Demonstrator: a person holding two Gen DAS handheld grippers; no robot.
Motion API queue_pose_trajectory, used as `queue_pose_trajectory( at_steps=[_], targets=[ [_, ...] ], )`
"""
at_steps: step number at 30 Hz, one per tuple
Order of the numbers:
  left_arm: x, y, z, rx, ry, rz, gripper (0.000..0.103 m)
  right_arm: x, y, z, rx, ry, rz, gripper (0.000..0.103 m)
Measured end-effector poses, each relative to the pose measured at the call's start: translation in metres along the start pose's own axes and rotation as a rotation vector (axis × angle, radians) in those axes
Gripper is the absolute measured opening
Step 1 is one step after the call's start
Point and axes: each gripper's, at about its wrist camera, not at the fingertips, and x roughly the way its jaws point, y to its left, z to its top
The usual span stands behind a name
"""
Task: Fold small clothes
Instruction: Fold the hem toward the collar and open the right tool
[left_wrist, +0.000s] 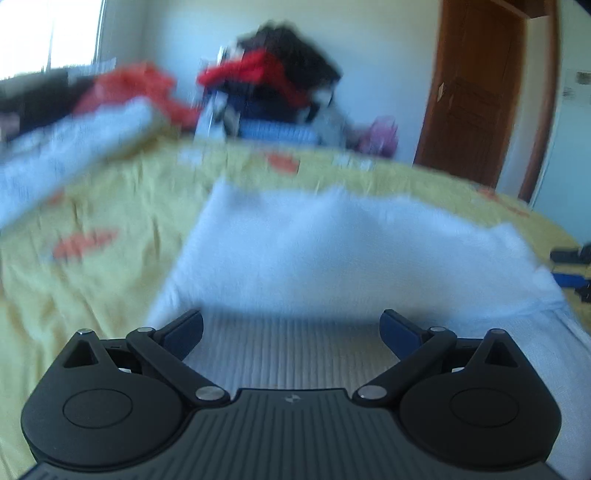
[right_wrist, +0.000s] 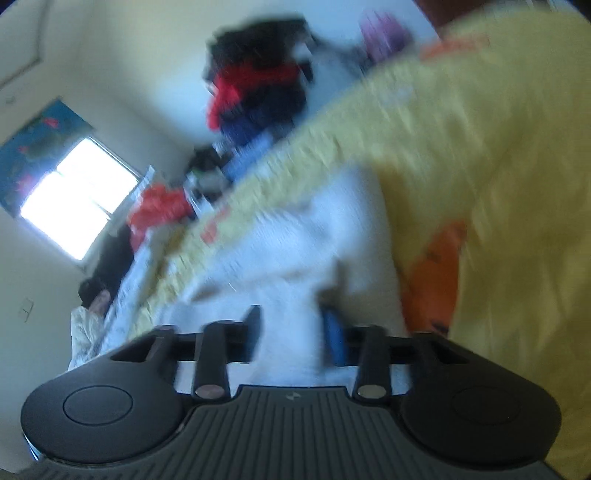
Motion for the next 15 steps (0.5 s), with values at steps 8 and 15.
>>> queue_pose_trajectory(
  at_steps=[8,15],
  targets=[
    [0.06,-0.033,0.055,0.166,-0.041,0.044,0.103,0.055,0.053,0.011,-0.165,0.078,-0.002,0.053],
    [0.129,-0.009,0.057,0.074,0.135,0.055,0.103,0.075,0.039,-0.027,-0.319,0.079,-0.046,0.047]
  ],
)
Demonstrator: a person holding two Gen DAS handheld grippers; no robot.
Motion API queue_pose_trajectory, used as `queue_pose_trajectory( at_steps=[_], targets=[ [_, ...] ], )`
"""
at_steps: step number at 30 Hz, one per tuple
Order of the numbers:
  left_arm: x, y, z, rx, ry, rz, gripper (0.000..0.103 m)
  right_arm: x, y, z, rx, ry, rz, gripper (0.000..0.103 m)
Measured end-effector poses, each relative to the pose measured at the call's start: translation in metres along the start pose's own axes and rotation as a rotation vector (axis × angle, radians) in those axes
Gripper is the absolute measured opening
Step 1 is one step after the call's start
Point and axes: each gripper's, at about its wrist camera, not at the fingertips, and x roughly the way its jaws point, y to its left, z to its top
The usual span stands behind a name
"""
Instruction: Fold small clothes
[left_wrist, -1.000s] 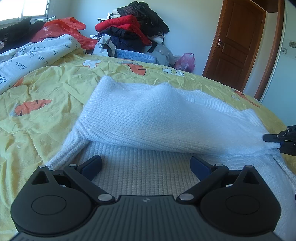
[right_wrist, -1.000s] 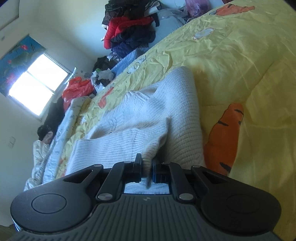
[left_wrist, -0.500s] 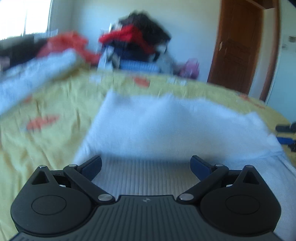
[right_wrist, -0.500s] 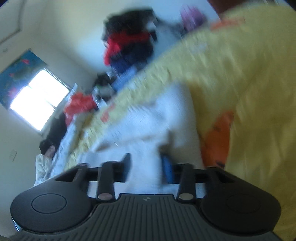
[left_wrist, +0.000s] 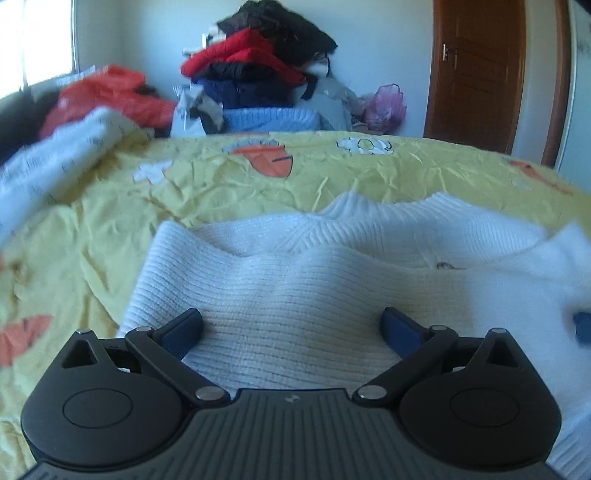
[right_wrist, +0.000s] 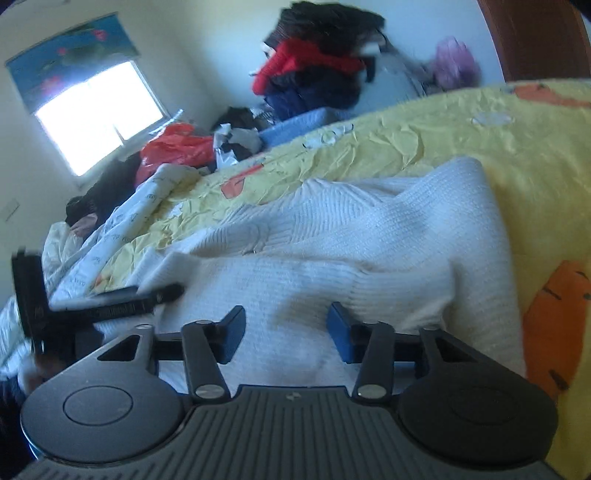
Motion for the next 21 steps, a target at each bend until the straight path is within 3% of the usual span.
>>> queue_pose_trajectory(
  at_steps=[8,12,17,21],
  targets=[
    [0.008,-0.002,0.002,-0.003,0.007,0.006,0.103,0.0,0.003,-0.004,-0.021,-0.024,-0.012,0.046],
    [-0.023,-0.007,-0.009,-0.007,-0.04,0.056,0.103,-0.014,0.017,-0.012,-0.064,-0.049,-0.082,0.051],
    [-0.071,-0.017,-0.04,0.026,-0.031,0.031,0.103,-0.037,0.046,-0.037,-0.209,-0.048,-0.135,0.056],
    [-0.078,-0.023,-0.058,0.049,-0.044,0.033,0.103,-0.035,0.056,-0.046,-0.276,-0.054,-0.188,0.06]
  ],
)
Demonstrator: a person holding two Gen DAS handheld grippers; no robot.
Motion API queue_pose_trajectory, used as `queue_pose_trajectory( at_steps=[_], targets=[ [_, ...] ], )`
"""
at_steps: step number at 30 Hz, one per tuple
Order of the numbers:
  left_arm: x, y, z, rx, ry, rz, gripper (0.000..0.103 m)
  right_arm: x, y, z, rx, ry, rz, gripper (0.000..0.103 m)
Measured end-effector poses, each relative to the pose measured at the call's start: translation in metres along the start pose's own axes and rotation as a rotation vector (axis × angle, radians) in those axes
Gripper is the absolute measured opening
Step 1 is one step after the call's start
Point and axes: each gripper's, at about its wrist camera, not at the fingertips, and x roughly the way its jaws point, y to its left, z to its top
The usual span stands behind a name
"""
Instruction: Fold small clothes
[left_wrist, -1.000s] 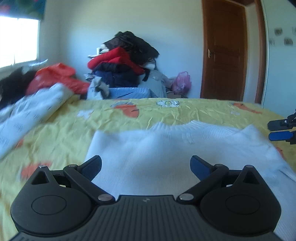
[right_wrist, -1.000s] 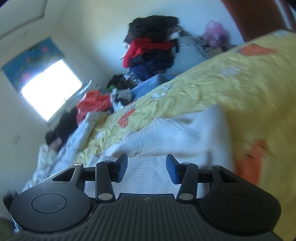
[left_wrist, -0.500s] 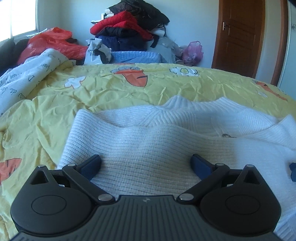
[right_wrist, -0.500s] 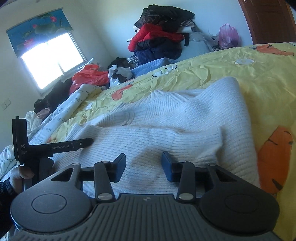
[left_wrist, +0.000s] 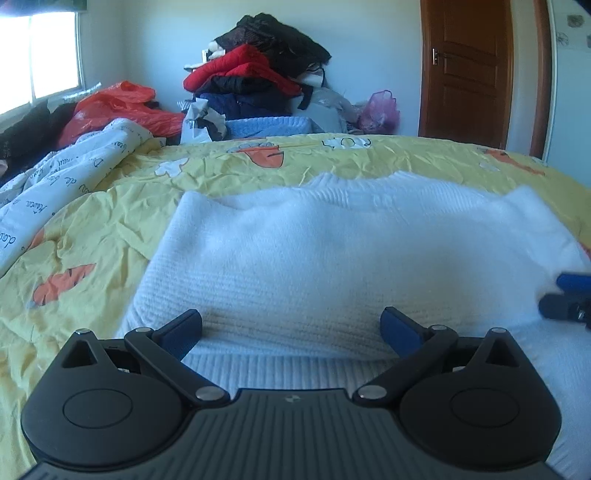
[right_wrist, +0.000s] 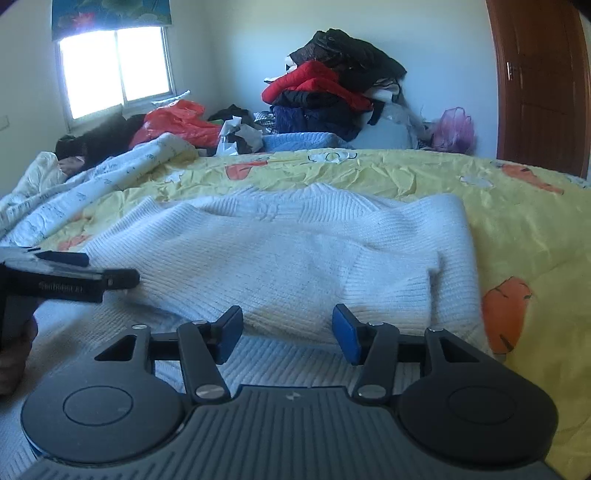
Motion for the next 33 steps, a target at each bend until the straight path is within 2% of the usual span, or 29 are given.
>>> queue_pose_trajectory(
  at_steps=[2,4,5,7,8,10,12,15,19,24,28,33],
  targets=[
    [0.006,0.006,0.003,-0.035,0.014,-0.018,0.103,-0.003,0.006,0.001,-0.002,-0.009,-0.03,0.064],
    [0.009,0.008,0.005,-0.046,0.02,-0.026,0.103,-0.012,0.012,0.0,0.012,-0.025,-0.05,0.074],
    [0.01,0.008,0.005,-0.044,0.02,-0.027,0.103,-0.018,0.014,-0.003,0.016,-0.03,-0.049,0.077],
    [0.009,0.007,0.004,-0.042,0.017,-0.025,0.103,-0.026,0.016,-0.011,0.014,-0.029,-0.032,0.09],
    [0.009,0.007,0.004,-0.043,0.016,-0.026,0.103,-0.026,0.016,-0.017,0.013,-0.018,-0.031,0.092],
    [0.009,0.006,0.004,-0.041,0.016,-0.024,0.103,-0.018,0.01,-0.025,0.054,0.058,-0.038,0.091],
    [0.007,0.005,0.003,-0.043,0.012,-0.016,0.103,-0.019,0.005,-0.024,0.088,0.046,-0.023,0.095],
    [-0.002,0.0,0.0,-0.037,0.025,0.019,0.103,-0.014,0.011,-0.023,0.051,0.075,-0.03,0.099],
    [-0.015,-0.001,-0.014,-0.047,0.13,0.015,0.103,-0.012,0.02,-0.024,0.005,0.095,-0.052,0.101],
    [-0.039,0.002,-0.037,-0.037,0.099,0.012,0.103,-0.012,0.02,-0.024,0.002,0.097,-0.055,0.101],
    [-0.032,0.005,-0.036,-0.059,0.101,0.005,0.103,-0.011,0.024,-0.024,-0.015,0.101,-0.071,0.101],
    [-0.033,0.004,-0.037,-0.058,0.096,0.012,0.103,-0.021,0.038,-0.034,-0.05,0.117,-0.138,0.102]
  ],
)
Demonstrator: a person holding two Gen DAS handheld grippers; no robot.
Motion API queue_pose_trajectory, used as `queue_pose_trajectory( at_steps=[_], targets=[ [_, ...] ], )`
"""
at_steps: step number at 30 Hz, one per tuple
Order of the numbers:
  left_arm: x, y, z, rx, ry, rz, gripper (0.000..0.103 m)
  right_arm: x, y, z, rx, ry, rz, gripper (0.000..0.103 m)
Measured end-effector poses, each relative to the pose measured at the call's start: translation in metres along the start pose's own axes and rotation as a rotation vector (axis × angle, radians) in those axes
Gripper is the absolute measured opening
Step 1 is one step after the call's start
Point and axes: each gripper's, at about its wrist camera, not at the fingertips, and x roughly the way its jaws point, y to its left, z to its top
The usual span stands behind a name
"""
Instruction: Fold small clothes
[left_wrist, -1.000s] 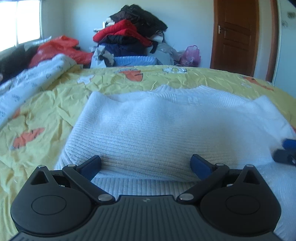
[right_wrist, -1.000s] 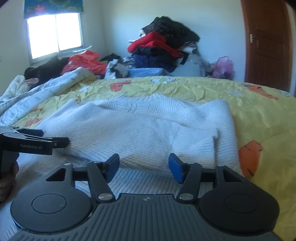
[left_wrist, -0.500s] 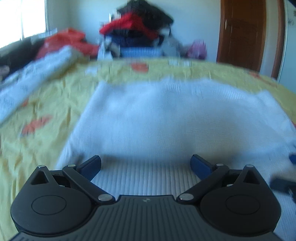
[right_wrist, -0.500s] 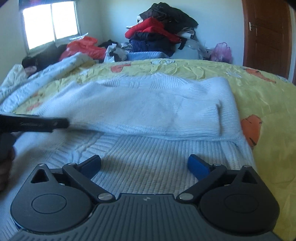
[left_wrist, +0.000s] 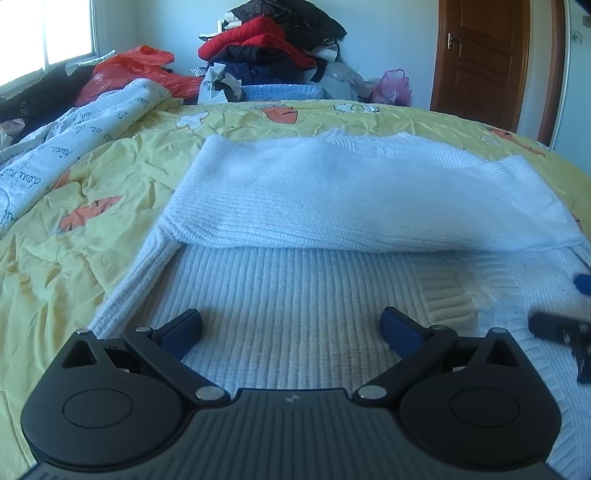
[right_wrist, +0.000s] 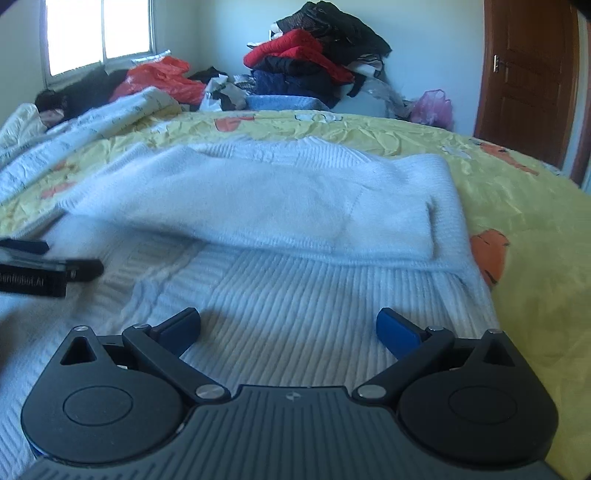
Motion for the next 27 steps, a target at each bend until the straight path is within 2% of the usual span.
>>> queue_pose_trajectory(
  at_steps=[19,27],
  targets=[
    [-0.01,0.002,-0.009,-0.002,0.001,0.001,0.103,-0.051,0.01,-0.044,0.037,-0.007,-0.053,0.102],
    [-0.052,0.005,-0.046,-0.004,-0.012,0.018,0.103,-0.048,0.012,-0.043,0.029,0.006,-0.051,0.101]
  ],
)
